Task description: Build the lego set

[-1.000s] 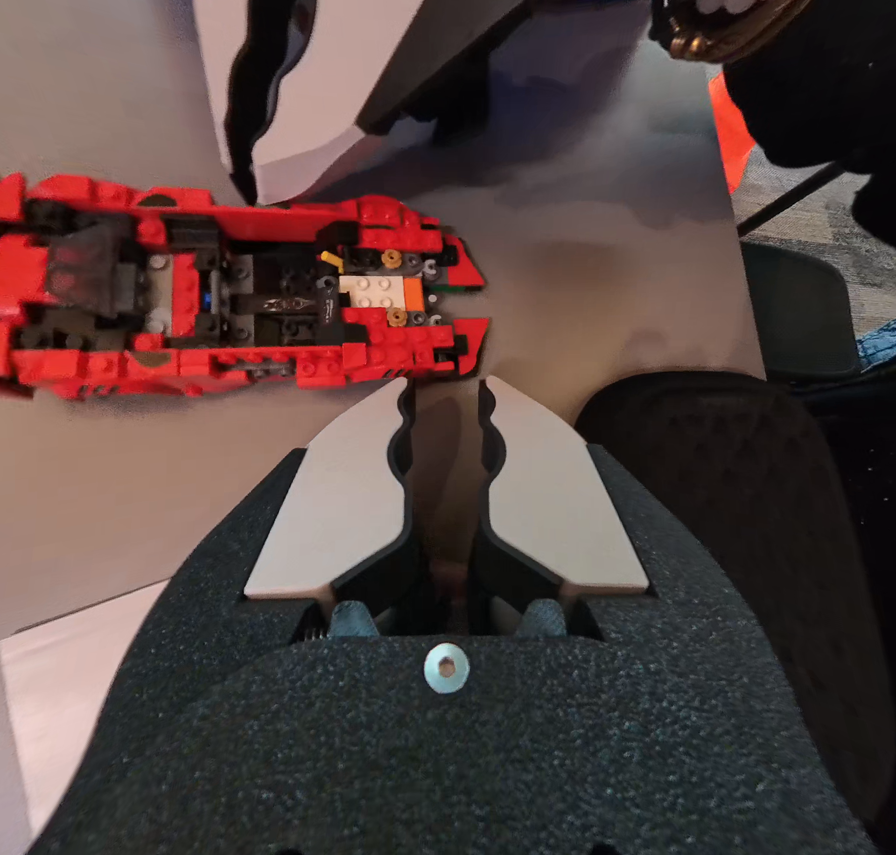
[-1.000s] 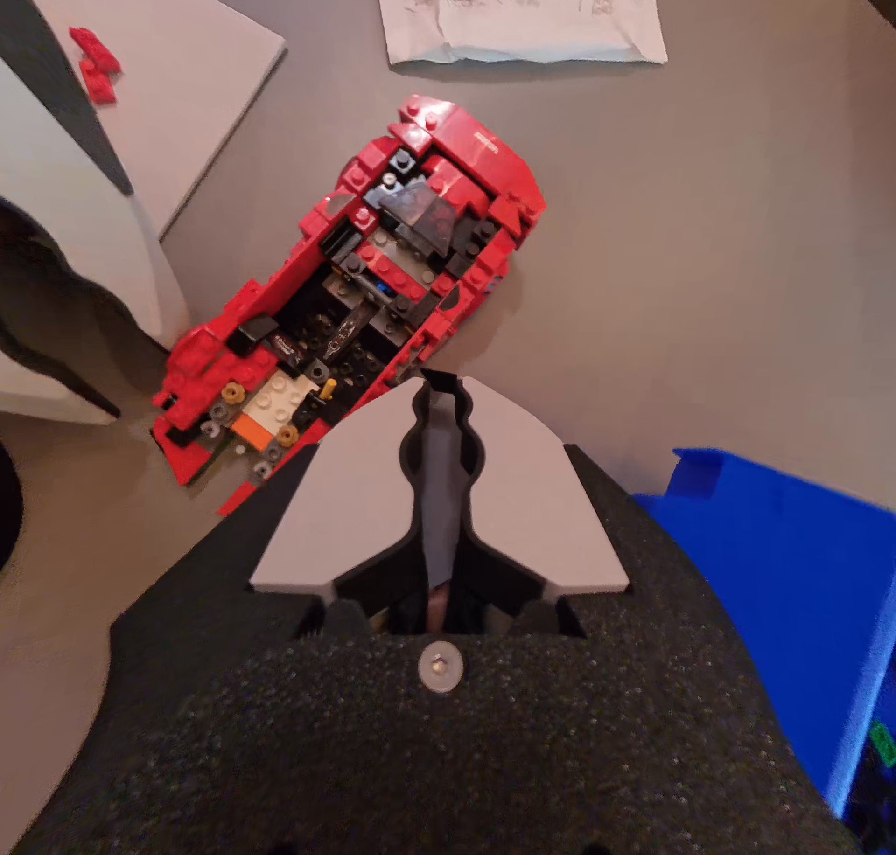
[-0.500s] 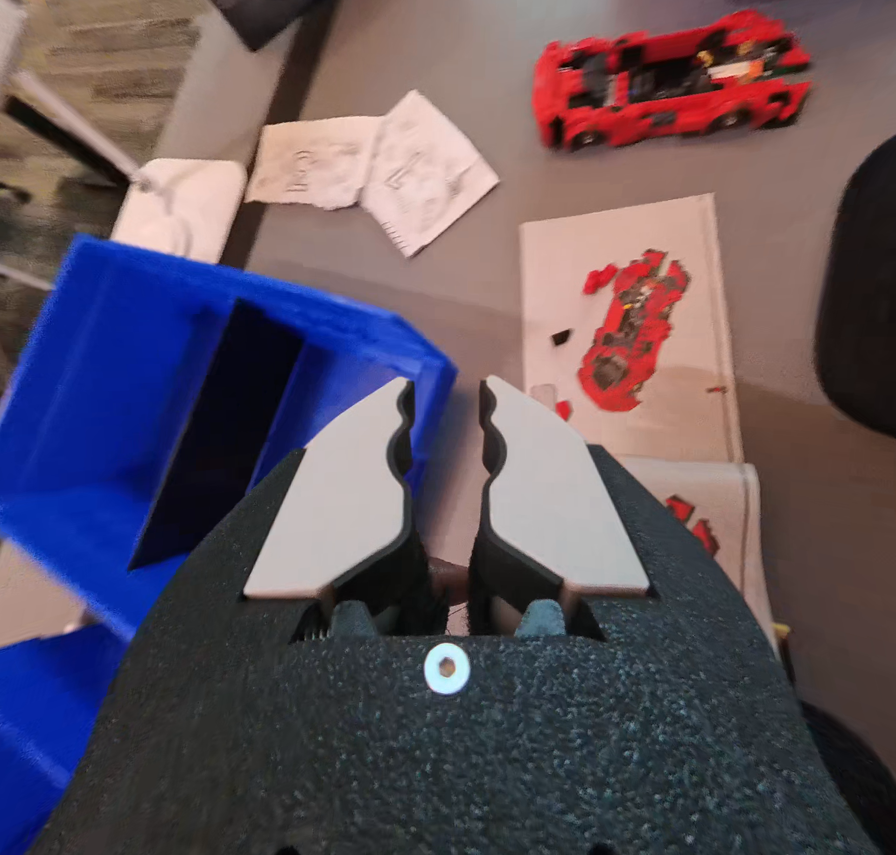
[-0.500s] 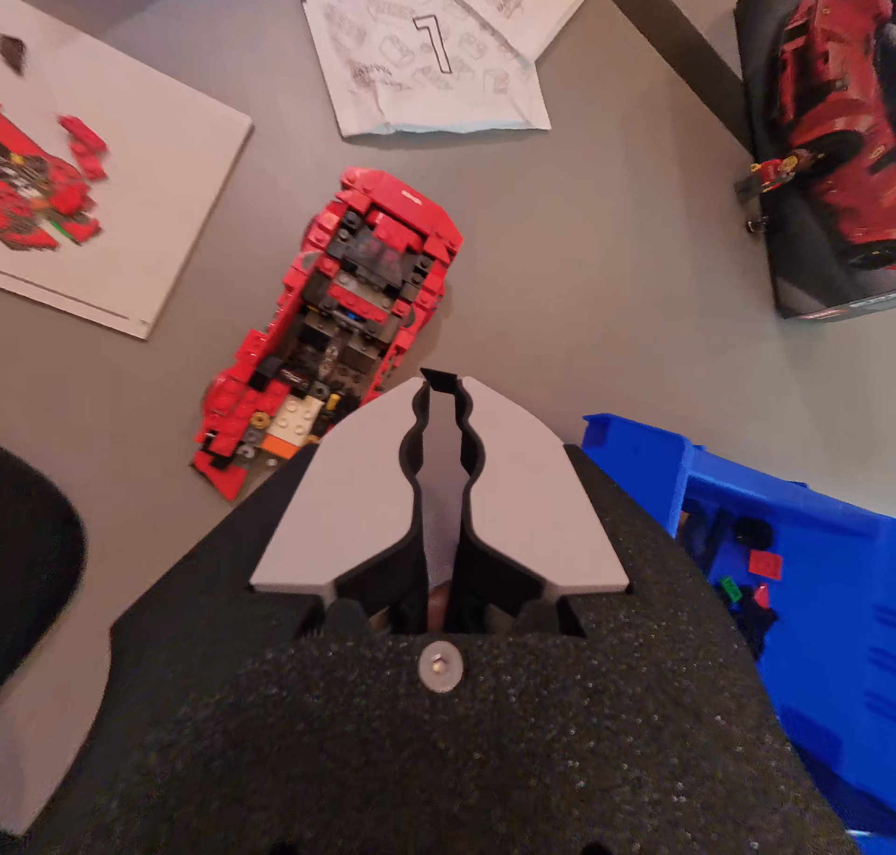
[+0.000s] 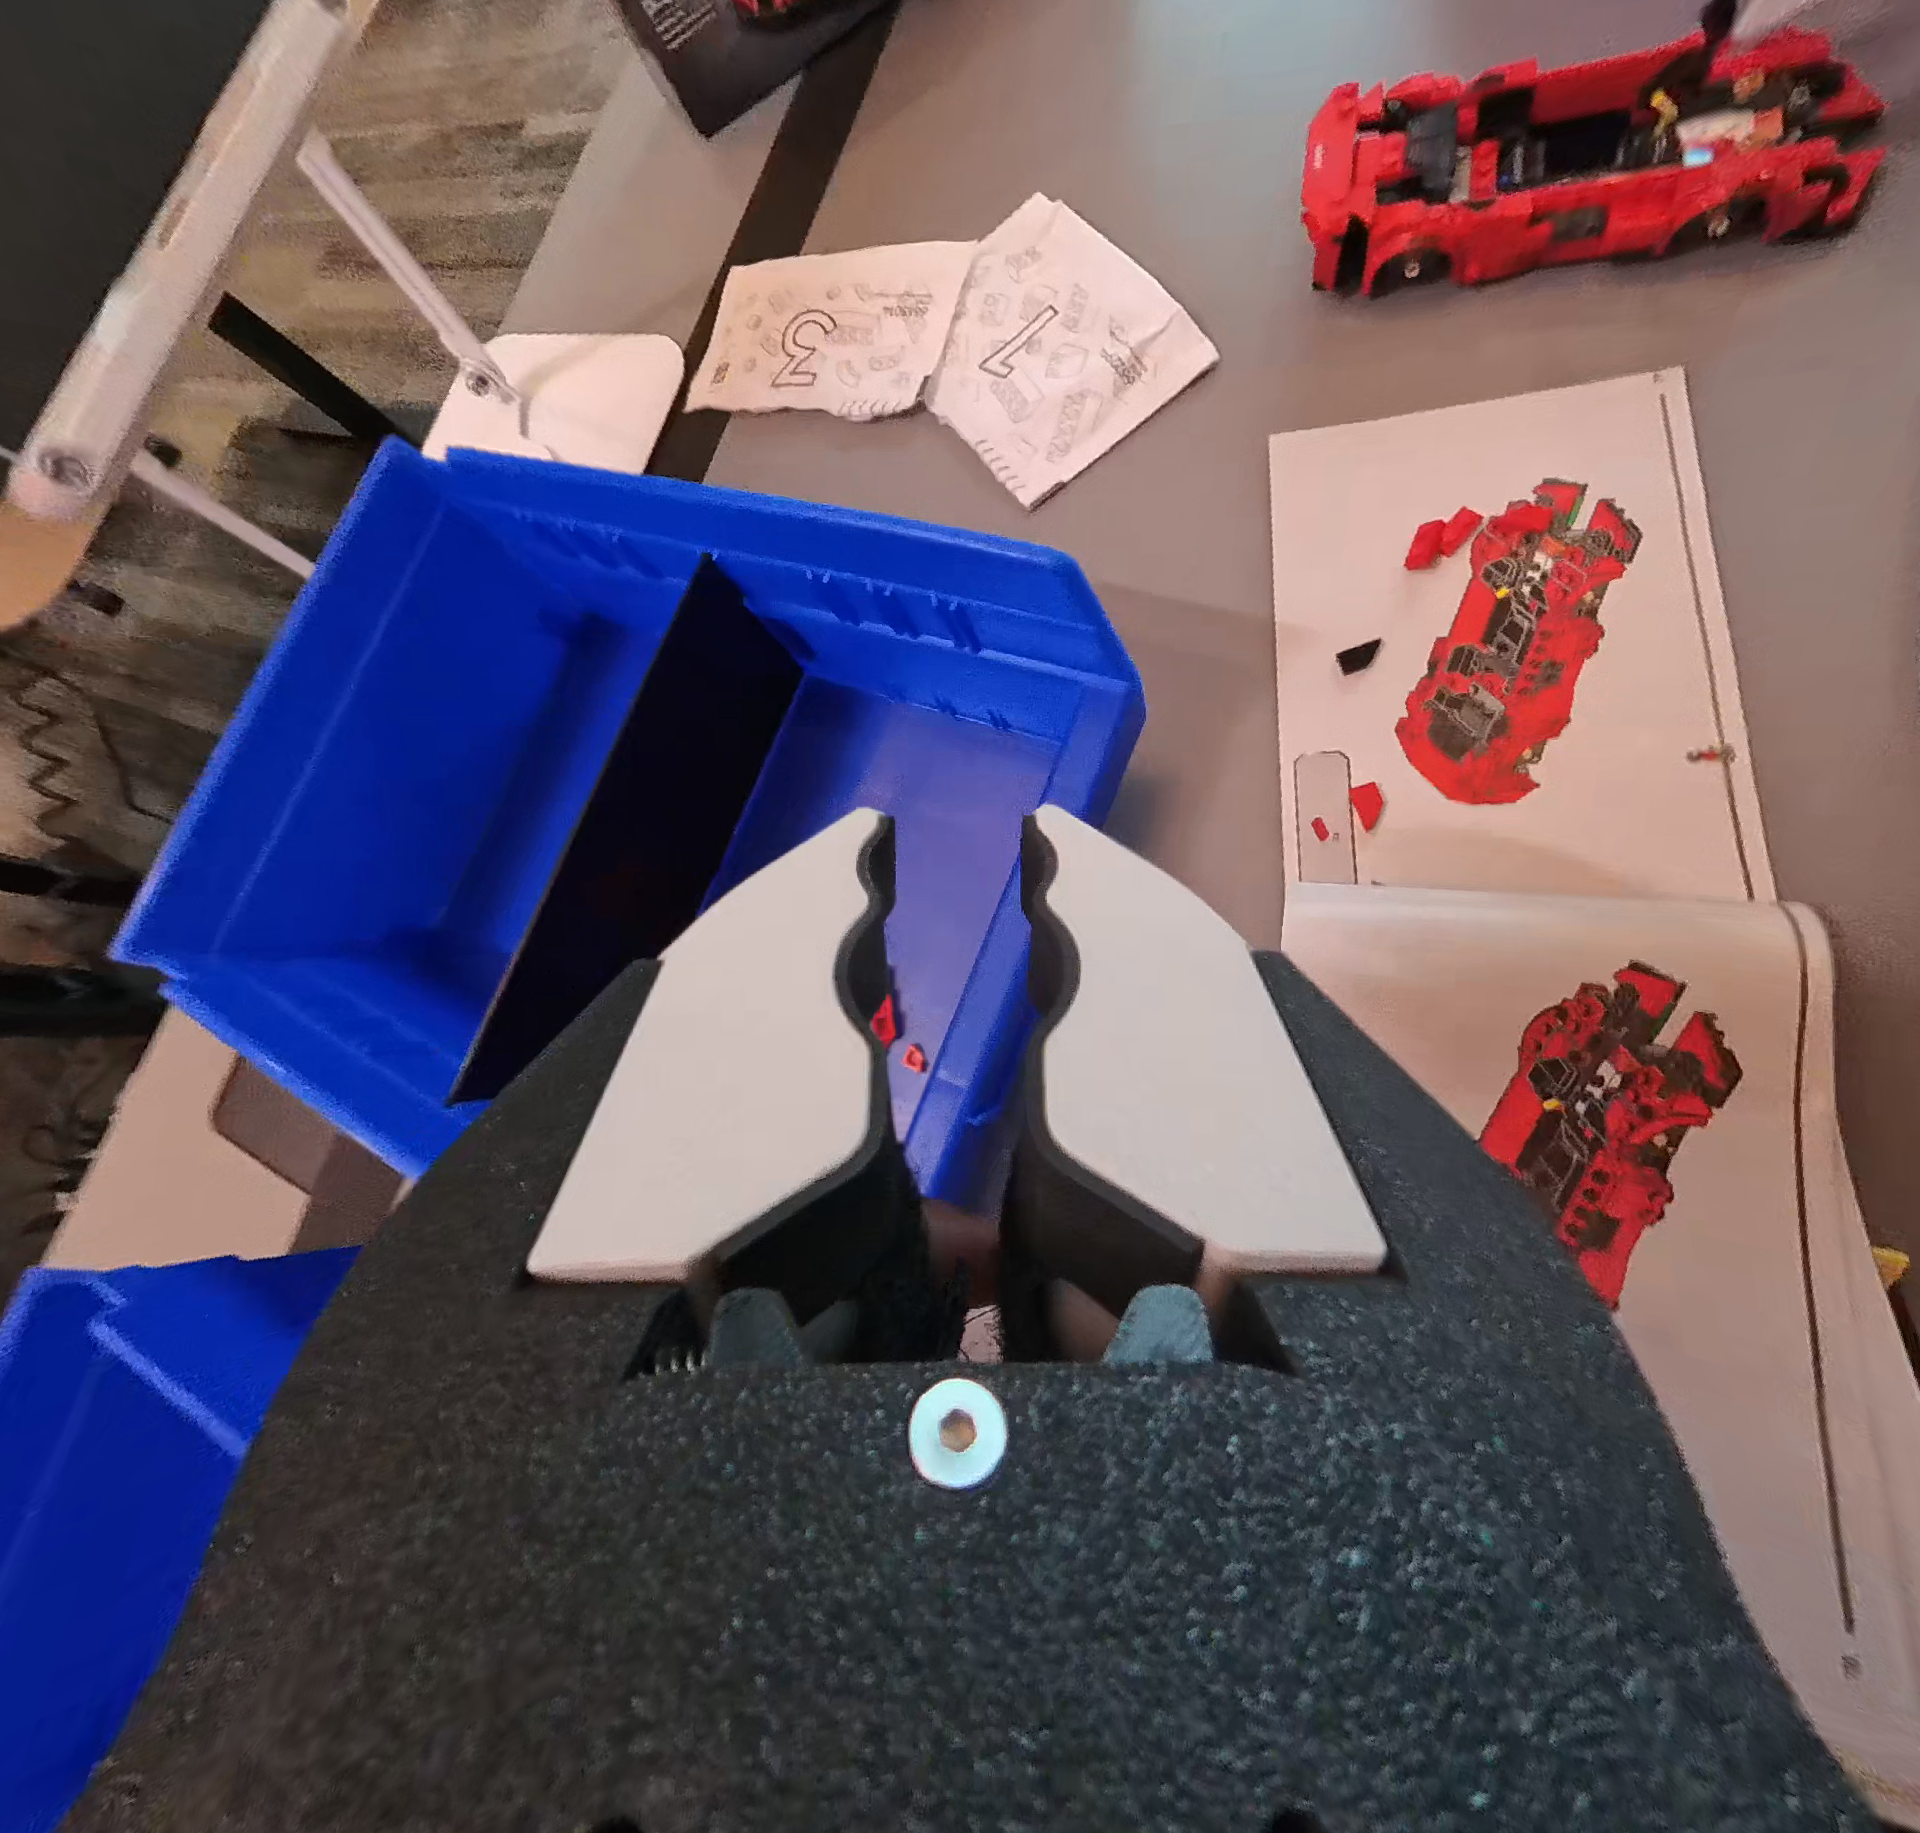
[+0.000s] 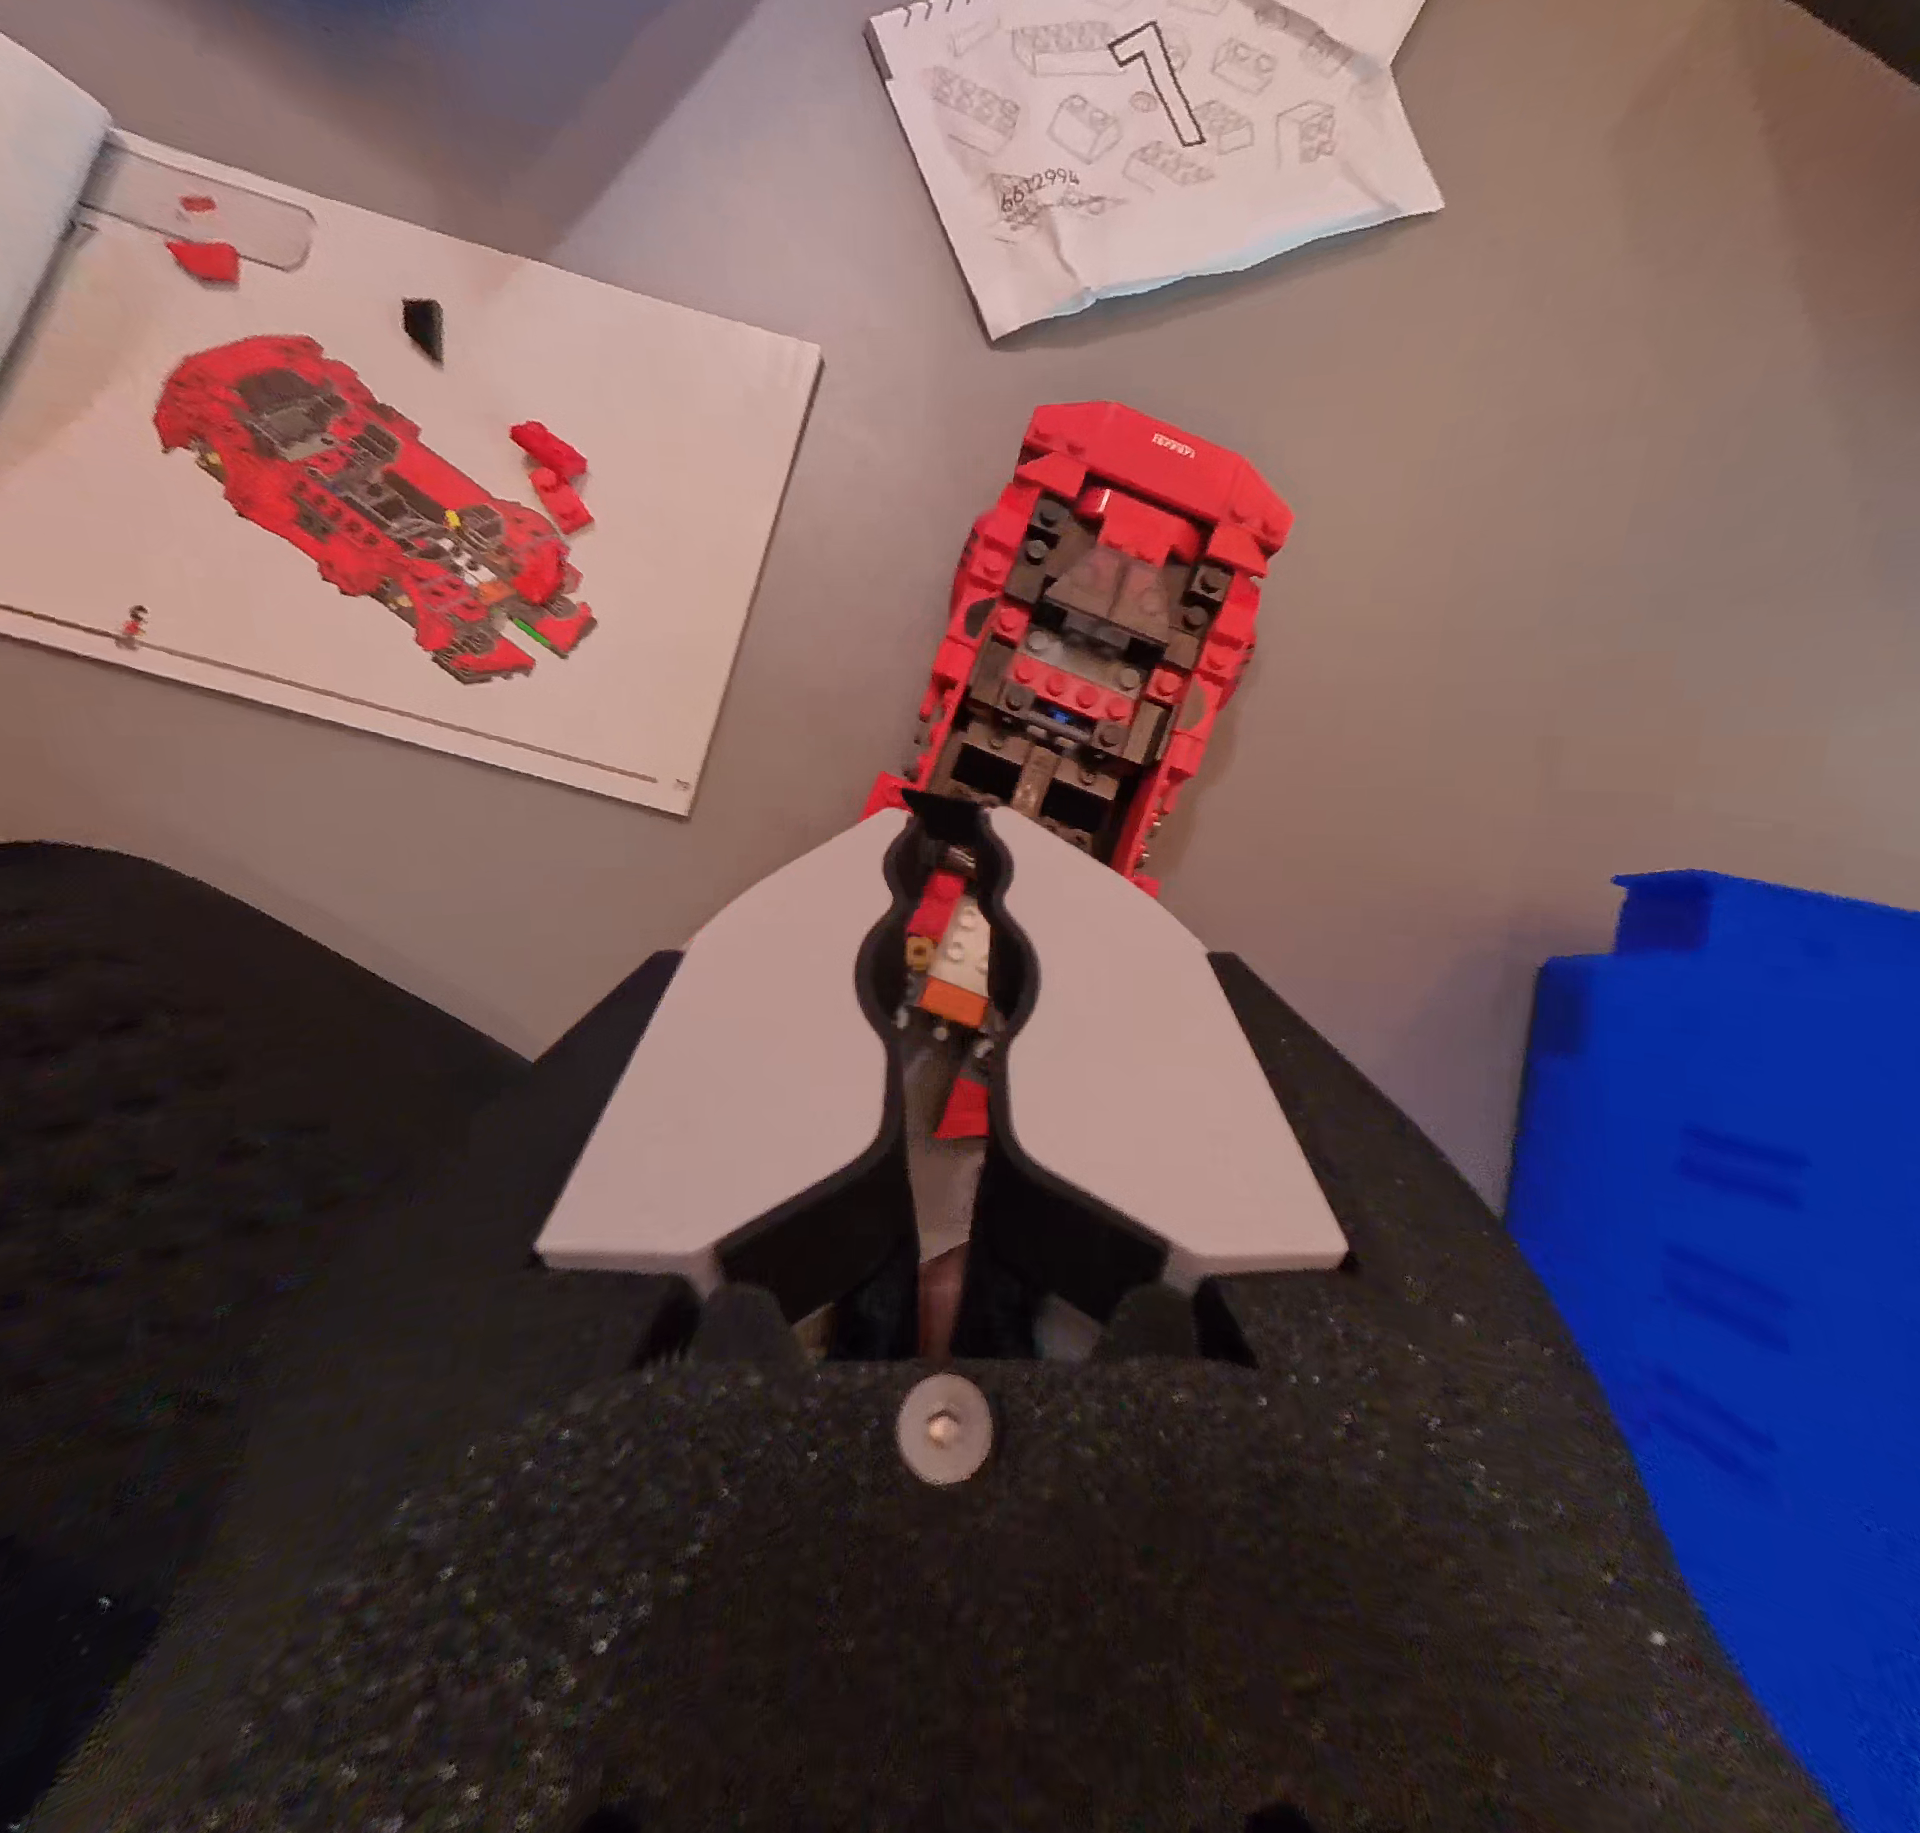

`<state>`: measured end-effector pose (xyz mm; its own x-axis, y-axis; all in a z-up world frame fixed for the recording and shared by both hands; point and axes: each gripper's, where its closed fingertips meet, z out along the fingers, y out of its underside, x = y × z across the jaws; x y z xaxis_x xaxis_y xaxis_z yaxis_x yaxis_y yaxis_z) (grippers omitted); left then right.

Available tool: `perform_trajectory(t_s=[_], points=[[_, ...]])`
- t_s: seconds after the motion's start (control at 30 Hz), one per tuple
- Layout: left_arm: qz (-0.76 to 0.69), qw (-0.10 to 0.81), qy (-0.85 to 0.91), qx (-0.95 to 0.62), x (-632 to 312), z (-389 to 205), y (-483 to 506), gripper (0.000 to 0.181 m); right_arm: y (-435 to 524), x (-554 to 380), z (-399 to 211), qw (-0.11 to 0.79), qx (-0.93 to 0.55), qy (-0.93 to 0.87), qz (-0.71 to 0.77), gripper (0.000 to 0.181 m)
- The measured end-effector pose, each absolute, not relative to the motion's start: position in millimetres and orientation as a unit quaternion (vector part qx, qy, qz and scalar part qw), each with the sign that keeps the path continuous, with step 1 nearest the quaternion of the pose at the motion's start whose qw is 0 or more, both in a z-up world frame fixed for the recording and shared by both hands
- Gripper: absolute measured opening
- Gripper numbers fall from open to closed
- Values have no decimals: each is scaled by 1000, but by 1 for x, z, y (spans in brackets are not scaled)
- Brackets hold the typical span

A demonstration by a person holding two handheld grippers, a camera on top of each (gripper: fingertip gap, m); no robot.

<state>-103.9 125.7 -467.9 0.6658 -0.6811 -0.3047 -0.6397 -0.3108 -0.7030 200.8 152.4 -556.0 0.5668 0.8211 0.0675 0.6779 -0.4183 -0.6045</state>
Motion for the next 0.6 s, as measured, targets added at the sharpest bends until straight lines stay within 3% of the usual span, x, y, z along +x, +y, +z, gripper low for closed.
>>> perform_trajectory(t_s=[0.6], points=[[-94, 417, 426, -797, -76, -497, 123, 21, 141, 199, -570, 313, -854, -392, 140, 10]])
